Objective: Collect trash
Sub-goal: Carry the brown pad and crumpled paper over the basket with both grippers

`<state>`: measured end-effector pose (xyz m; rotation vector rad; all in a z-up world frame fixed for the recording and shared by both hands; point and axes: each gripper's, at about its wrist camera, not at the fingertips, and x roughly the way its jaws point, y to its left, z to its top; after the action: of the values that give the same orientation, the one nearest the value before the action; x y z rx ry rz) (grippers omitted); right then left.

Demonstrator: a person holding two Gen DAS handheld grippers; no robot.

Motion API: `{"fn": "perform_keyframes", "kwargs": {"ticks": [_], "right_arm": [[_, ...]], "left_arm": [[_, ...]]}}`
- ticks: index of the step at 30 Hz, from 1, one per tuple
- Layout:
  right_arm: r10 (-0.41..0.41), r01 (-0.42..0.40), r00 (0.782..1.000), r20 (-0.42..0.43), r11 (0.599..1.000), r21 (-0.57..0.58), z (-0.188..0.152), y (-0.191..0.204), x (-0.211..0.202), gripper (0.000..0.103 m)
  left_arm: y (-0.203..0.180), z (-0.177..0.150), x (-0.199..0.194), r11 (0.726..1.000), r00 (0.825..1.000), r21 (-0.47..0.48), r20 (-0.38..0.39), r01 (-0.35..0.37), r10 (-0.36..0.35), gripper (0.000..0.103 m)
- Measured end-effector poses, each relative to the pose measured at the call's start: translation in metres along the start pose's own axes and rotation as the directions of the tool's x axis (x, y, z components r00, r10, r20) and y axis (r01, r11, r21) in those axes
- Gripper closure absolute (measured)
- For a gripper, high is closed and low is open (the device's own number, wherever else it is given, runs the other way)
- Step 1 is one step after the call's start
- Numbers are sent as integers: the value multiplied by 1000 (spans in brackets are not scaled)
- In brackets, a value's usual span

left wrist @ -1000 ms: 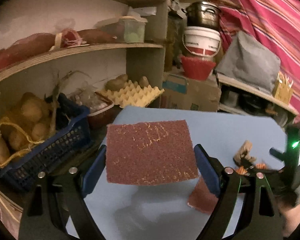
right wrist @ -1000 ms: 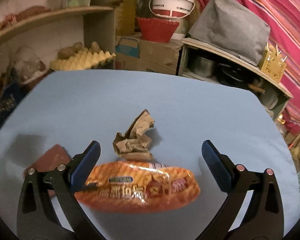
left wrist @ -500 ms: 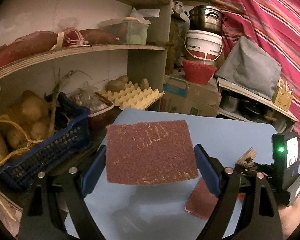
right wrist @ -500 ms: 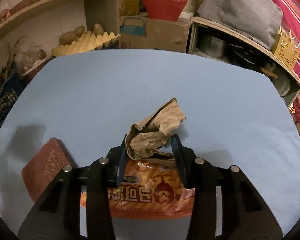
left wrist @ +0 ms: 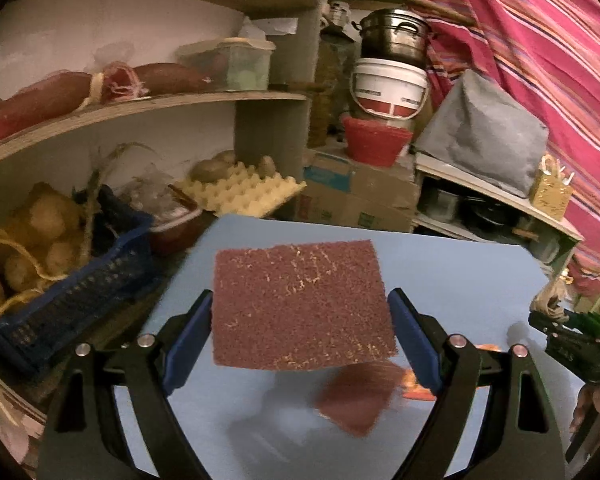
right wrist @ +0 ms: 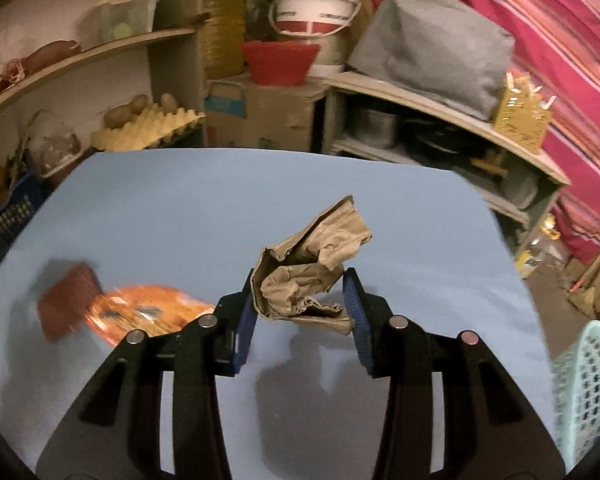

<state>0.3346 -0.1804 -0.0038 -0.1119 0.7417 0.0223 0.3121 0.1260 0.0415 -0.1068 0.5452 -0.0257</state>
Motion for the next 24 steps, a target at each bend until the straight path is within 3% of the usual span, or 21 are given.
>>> {"fn": "perform_keyframes", "kwargs": {"ticks": [12, 18, 24], "right_arm": [[-106, 106, 994, -10, 994, 41, -57, -131, -47, 61], [-87, 88, 996, -13, 979, 182, -79, -184, -55, 61], [-72, 68, 997, 7, 974, 217, -81, -207, -69, 61]], "left_arm": [[-68, -13, -6, 997, 1000, 69, 9, 29, -30, 18], [-99, -23, -5, 992, 999, 119, 9, 30, -31, 18], [-134, -36, -8, 988, 1000, 153, -3, 30, -30, 18]]}}
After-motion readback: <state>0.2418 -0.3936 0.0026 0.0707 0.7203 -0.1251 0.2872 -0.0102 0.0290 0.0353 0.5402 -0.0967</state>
